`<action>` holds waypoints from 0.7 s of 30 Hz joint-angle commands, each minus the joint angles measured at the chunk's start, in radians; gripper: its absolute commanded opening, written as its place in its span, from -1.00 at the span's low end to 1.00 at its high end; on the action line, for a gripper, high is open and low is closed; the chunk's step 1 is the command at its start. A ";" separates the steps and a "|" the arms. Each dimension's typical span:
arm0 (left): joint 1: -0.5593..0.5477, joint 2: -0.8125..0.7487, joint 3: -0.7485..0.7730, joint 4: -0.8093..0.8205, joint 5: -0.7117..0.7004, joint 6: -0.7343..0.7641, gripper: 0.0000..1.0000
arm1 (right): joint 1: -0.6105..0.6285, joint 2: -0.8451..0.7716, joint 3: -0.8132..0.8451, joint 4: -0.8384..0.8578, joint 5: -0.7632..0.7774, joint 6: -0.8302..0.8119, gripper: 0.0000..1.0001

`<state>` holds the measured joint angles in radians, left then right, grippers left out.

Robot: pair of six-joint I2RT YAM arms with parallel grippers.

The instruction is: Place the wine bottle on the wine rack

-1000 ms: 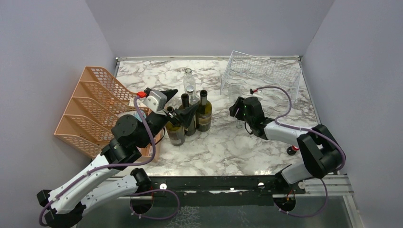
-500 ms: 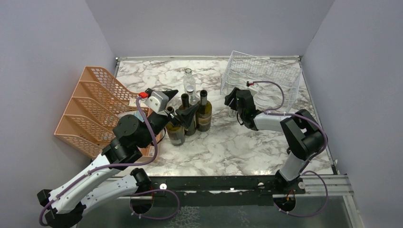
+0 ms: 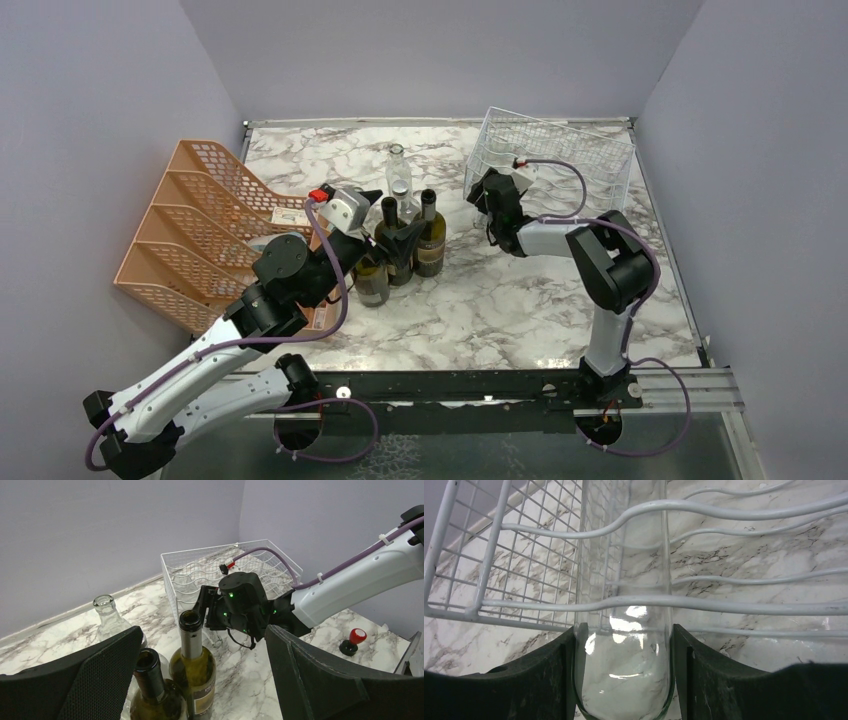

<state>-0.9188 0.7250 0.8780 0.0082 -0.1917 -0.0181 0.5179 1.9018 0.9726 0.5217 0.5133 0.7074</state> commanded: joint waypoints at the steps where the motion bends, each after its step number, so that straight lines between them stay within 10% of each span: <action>1: -0.003 -0.012 -0.002 0.016 0.004 -0.001 0.98 | 0.004 0.028 0.078 -0.007 0.101 0.044 -0.59; 21: -0.003 0.011 0.000 0.013 -0.013 -0.003 0.98 | 0.001 0.158 0.185 -0.043 0.203 0.014 0.23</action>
<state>-0.9188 0.7372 0.8780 0.0082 -0.1921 -0.0181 0.5179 2.0281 1.1137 0.4438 0.6300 0.7498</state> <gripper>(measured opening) 0.989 0.615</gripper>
